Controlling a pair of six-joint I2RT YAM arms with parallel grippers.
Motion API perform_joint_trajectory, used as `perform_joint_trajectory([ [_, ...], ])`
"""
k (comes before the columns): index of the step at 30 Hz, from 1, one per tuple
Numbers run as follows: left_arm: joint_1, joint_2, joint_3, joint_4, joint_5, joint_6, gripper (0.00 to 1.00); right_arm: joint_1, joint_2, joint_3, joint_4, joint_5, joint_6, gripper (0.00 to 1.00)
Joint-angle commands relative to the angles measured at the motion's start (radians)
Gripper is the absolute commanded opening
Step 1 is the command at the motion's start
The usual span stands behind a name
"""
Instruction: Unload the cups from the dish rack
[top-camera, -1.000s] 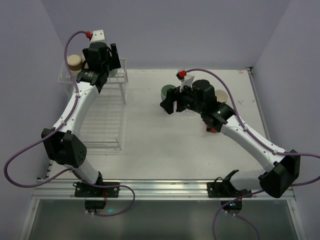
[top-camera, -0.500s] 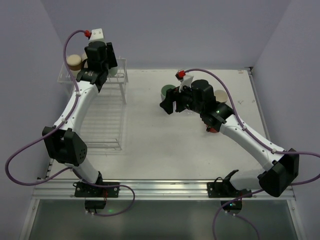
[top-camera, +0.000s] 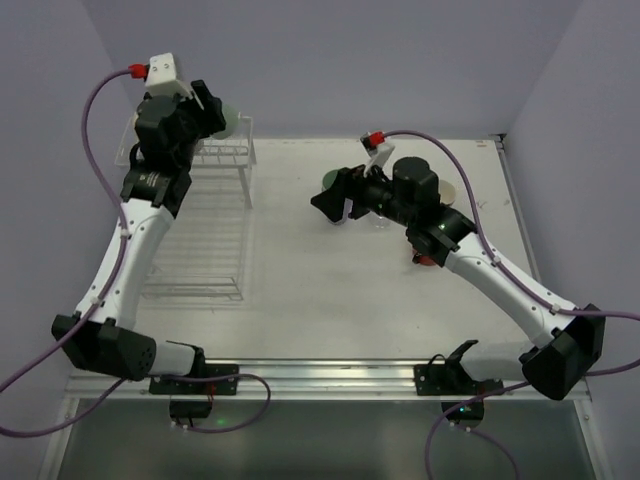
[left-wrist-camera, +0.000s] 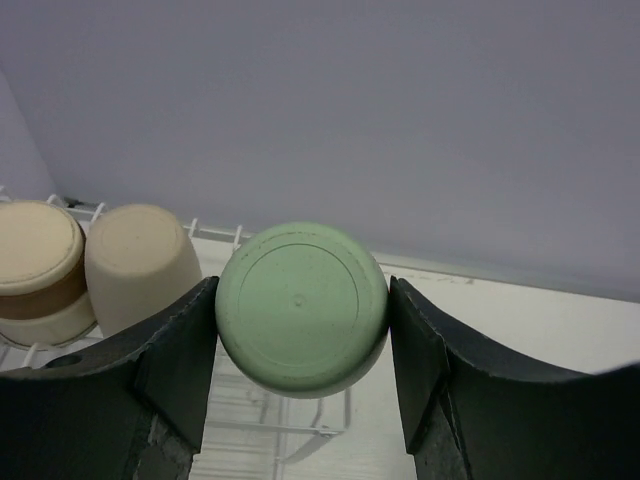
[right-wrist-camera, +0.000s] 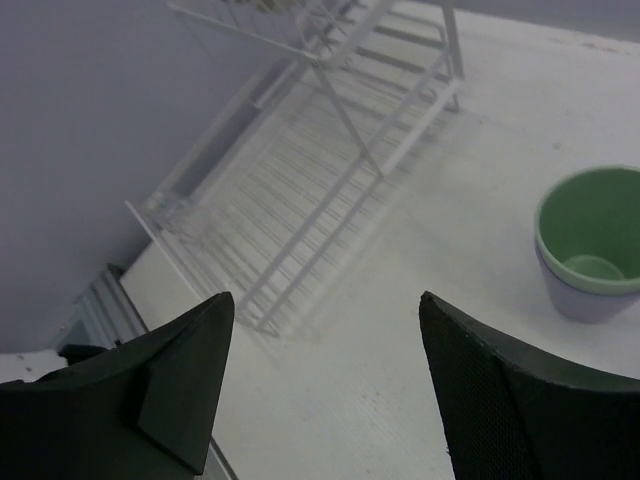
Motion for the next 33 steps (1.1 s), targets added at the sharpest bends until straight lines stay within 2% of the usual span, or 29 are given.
perform_joint_trajectory([
  [1, -0.013, -0.162, -0.048, 0.106, 0.127, -0.105, 0.23, -0.001, -0.076, -0.038, 0.201, -0.103, 0.145, 0.78],
  [3, -0.016, -0.282, -0.168, 0.133, 0.205, -0.168, 0.22, 0.002, -0.094, -0.089, 0.351, -0.167, 0.251, 0.79],
  [4, -0.016, -0.326, -0.28, 0.188, 0.309, -0.245, 0.21, 0.004, -0.107, -0.144, 0.467, -0.192, 0.286, 0.8],
  [6, -0.016, -0.45, -0.388, 0.262, 0.405, -0.323, 0.2, 0.017, -0.111, -0.189, 0.572, -0.236, 0.382, 0.82],
  [7, -0.016, -0.485, -0.498, 0.324, 0.478, -0.409, 0.19, 0.022, -0.108, -0.216, 0.649, -0.244, 0.405, 0.84],
  [9, -0.017, -0.588, -0.594, 0.389, 0.543, -0.489, 0.19, 0.048, -0.098, -0.224, 0.692, -0.259, 0.442, 0.87],
  [13, -0.017, -0.697, -0.786, 0.536, 0.652, -0.67, 0.17, 0.093, -0.059, -0.201, 0.714, -0.25, 0.454, 0.87],
  [16, -0.019, -0.72, -0.82, 0.612, 0.716, -0.713, 0.17, 0.116, -0.035, -0.198, 0.747, -0.256, 0.477, 0.86],
  [23, -0.026, -0.736, -0.913, 0.742, 0.758, -0.778, 0.18, 0.14, 0.031, -0.167, 0.795, -0.282, 0.521, 0.79],
  [28, -0.031, -0.739, -0.963, 0.765, 0.776, -0.782, 0.21, 0.142, 0.048, -0.164, 0.837, -0.273, 0.541, 0.75],
  [29, -0.031, -0.737, -0.967, 0.768, 0.781, -0.781, 0.23, 0.142, 0.05, -0.163, 0.837, -0.267, 0.541, 0.72],
  [30, -0.031, -0.739, -0.972, 0.768, 0.785, -0.778, 0.25, 0.142, 0.051, -0.163, 0.841, -0.264, 0.543, 0.51],
  [32, -0.031, -0.737, -0.972, 0.732, 0.807, -0.741, 0.46, 0.142, 0.047, -0.166, 0.835, -0.253, 0.543, 0.31],
  [33, -0.031, -0.736, -0.963, 0.701, 0.818, -0.688, 0.66, 0.142, 0.04, -0.166, 0.814, -0.24, 0.528, 0.13],
])
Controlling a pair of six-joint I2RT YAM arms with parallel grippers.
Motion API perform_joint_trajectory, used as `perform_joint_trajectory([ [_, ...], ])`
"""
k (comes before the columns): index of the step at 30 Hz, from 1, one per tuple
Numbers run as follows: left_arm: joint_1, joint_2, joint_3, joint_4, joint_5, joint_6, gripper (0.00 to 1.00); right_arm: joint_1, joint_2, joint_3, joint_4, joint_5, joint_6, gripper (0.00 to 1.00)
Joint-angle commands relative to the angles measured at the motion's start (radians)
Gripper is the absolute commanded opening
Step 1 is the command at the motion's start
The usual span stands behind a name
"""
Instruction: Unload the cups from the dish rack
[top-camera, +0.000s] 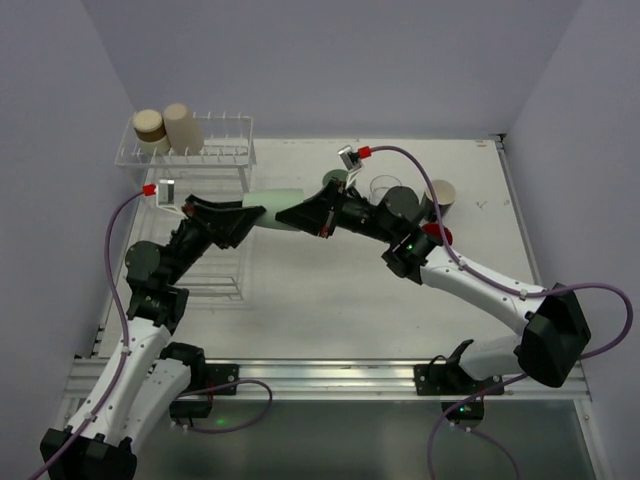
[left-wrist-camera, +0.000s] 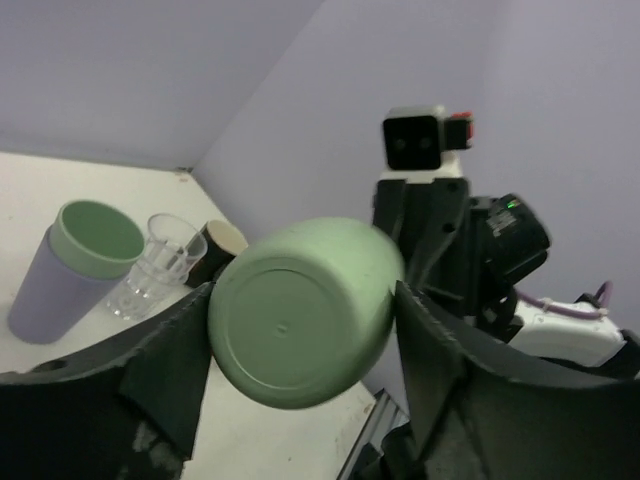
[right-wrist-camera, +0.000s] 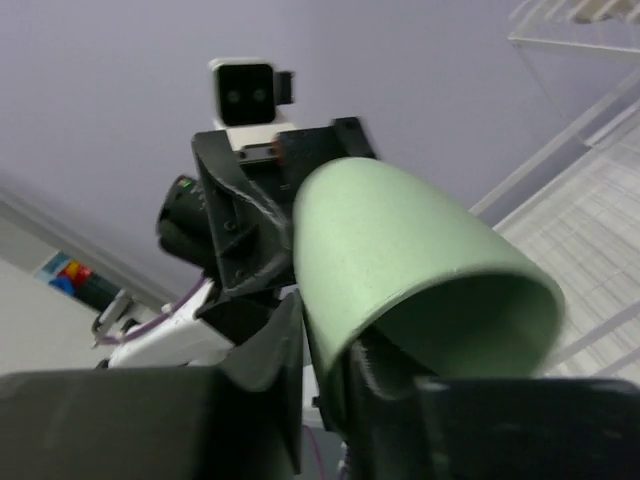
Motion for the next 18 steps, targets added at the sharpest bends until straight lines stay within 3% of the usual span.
perform_joint_trajectory([
  [1, -0.007, -0.004, 0.046, -0.042, 0.073, 0.114, 0.75, 0.004, -0.023, 0.052, 0.03, 0.034, -0.031, 0.07],
  [3, -0.006, -0.016, 0.117, -0.302, 0.034, 0.238, 0.87, 0.004, -0.058, 0.073, -0.17, 0.058, -0.162, 0.04],
  [4, -0.006, -0.028, 0.188, -0.487, -0.03, 0.369, 0.95, 0.004, -0.083, 0.08, -0.32, 0.101, -0.254, 0.02],
  [7, -0.006, -0.062, 0.257, -0.762, -0.183, 0.561, 1.0, 0.003, -0.103, 0.095, -0.56, 0.22, -0.39, 0.0],
  [10, -0.006, -0.134, 0.196, -0.857, -0.277, 0.651, 1.0, 0.001, -0.065, 0.133, -0.926, 0.331, -0.522, 0.0],
  [16, -0.004, -0.258, 0.033, -0.849, -0.382, 0.692, 1.0, 0.003, 0.186, 0.312, -1.243, 0.492, -0.663, 0.0],
  [18, -0.004, -0.274, 0.043, -0.848, -0.376, 0.704, 1.0, 0.009, 0.263, 0.372, -1.326, 0.547, -0.69, 0.0],
])
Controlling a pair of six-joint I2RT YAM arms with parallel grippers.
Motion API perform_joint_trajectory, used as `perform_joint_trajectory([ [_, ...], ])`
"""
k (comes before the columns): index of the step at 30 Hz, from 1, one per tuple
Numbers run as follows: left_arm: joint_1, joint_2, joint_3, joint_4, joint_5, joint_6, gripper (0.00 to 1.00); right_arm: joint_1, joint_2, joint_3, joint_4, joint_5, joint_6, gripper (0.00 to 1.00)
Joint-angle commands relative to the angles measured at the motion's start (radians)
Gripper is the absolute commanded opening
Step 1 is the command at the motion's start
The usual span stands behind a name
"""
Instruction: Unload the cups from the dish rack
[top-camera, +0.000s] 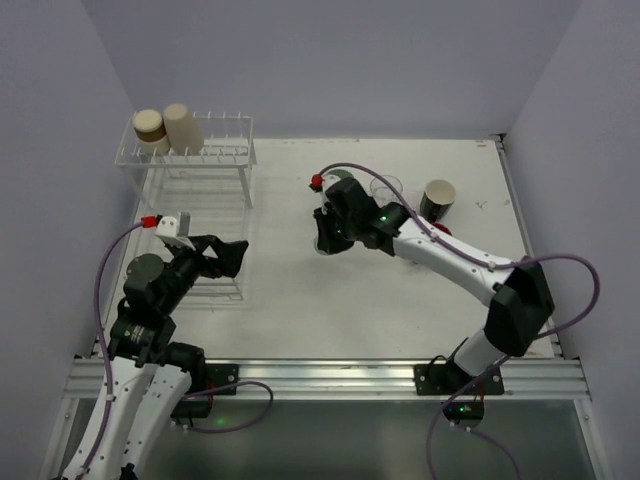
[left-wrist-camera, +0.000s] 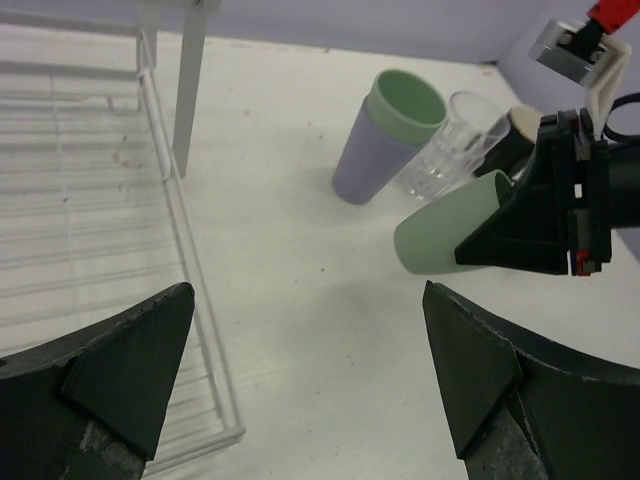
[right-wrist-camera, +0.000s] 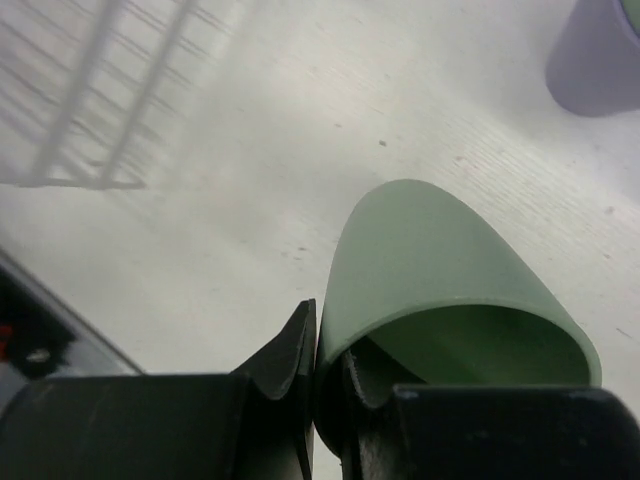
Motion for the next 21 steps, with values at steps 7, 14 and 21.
perform_joint_trajectory([
  [7, 0.012, -0.006, -0.026, -0.048, -0.001, 0.082, 1.0, 0.019, 0.35, 0.353, -0.38, 0.226, -0.17, 0.02],
  [14, 0.014, -0.017, -0.029, -0.048, 0.002, 0.084, 1.0, 0.019, 0.435, 0.376, -0.39, 0.206, -0.193, 0.06],
  [21, 0.019, -0.006, -0.028, -0.049, -0.008, 0.082, 1.0, 0.019, 0.441, 0.366, -0.356, 0.143, -0.207, 0.16],
])
